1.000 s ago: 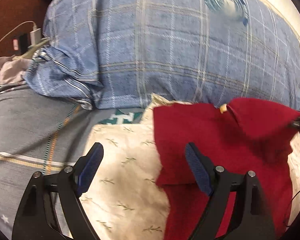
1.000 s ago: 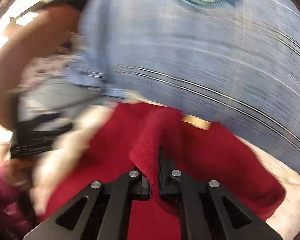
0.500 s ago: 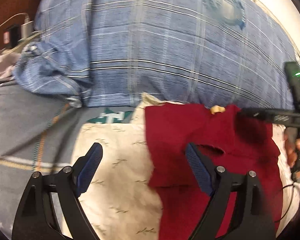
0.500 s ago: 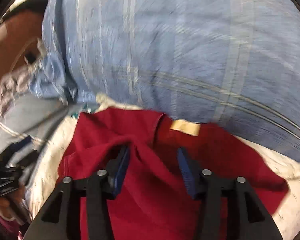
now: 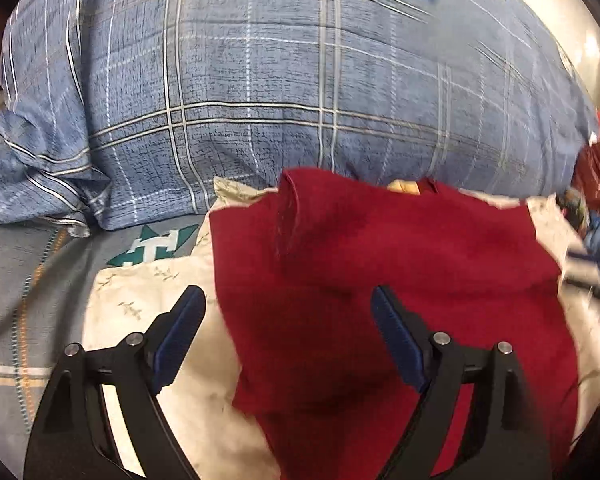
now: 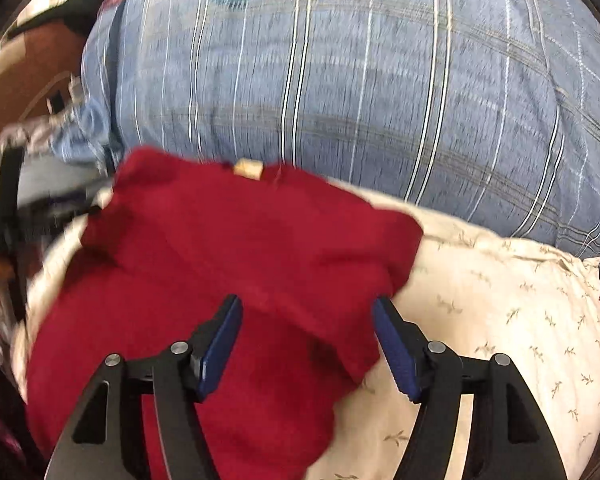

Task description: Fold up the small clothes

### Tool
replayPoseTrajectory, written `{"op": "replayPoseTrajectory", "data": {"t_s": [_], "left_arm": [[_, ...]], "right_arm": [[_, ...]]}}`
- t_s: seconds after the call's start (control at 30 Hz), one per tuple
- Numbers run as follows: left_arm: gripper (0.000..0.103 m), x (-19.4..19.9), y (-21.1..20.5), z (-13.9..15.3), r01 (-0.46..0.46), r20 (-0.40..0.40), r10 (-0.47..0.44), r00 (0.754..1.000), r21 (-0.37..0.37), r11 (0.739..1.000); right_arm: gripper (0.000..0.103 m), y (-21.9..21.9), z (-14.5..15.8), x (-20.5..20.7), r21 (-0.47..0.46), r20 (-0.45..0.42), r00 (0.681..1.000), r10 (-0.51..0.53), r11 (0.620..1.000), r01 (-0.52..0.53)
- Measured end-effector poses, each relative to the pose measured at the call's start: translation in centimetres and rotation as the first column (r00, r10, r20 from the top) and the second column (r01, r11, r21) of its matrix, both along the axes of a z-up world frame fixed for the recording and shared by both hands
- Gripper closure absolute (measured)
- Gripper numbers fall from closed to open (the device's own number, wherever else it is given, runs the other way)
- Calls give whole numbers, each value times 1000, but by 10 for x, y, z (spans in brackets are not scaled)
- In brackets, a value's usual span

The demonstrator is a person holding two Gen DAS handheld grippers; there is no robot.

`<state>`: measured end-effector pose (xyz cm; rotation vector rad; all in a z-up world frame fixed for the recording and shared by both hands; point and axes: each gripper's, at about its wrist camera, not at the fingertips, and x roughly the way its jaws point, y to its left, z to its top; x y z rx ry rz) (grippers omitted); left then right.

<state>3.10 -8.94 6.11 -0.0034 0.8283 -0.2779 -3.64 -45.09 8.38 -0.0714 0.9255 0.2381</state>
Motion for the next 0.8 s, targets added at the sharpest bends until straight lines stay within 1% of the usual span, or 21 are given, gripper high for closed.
{"op": "replayPoseTrajectory", "data": {"t_s": [0.07,0.13,0.17,0.23,0.27,0.33,0.4,0.43,0.47,0.5,0.53,0.57,0.63,0.7,0.77,0.8], "left_arm": [[18,15,4,-1,-29,-2,29,1000,-12,999],[18,33,8,-3,-66,-8,66,998,0,998],[18,45,11,-4,-87,-16,87,996,7,996],[18,63,14,-6,-115,-35,115,993,-5,993],[18,71,13,-6,-118,-42,117,992,-17,993],[18,83,7,-6,-104,-43,102,994,-36,994],[18,90,-4,-7,-79,-54,77,996,-49,996],[19,93,-11,-9,-58,-69,54,996,-57,997],[25,96,-17,-11,-31,-87,25,996,-72,997],[56,98,-23,-13,-3,-112,-6,994,-85,996],[93,101,-28,-15,12,-142,-22,990,-72,997],[98,102,-31,-15,16,-159,-25,987,-60,998],[98,95,-29,-7,39,-147,-52,988,-92,995],[99,81,-23,5,54,-136,-65,989,-83,995],[99,62,-12,14,67,-122,-81,989,-114,991],[99,52,-5,15,63,-119,-78,990,-125,990]], "right_arm": [[34,3,-13,0,-95,6,1000,-8,995,9],[34,7,-21,2,-156,13,1000,-18,988,20],[34,6,-23,3,-159,11,1000,-21,987,22],[34,-1,-25,3,-134,22,999,-36,990,39],[37,-2,-27,3,-128,27,999,-44,991,47],[38,-8,-29,6,-96,29,998,-64,993,66],[60,-11,-31,8,-49,27,997,-78,996,79],[78,-13,-31,9,-40,28,995,-94,995,96],[89,-15,-30,10,-31,39,992,-117,993,118],[92,-20,-26,10,1,47,990,-136,991,136],[95,-26,-21,9,47,57,986,-156,987,154],[96,-31,-15,9,73,69,982,-176,983,171],[96,-38,-4,4,99,93,976,-197,977,188],[97,-42,6,-4,104,118,971,-206,975,194],[97,-45,7,-12,99,118,973,-199,977,188],[97,-47,2,-14,87,106,974,-198,978,189]]}}
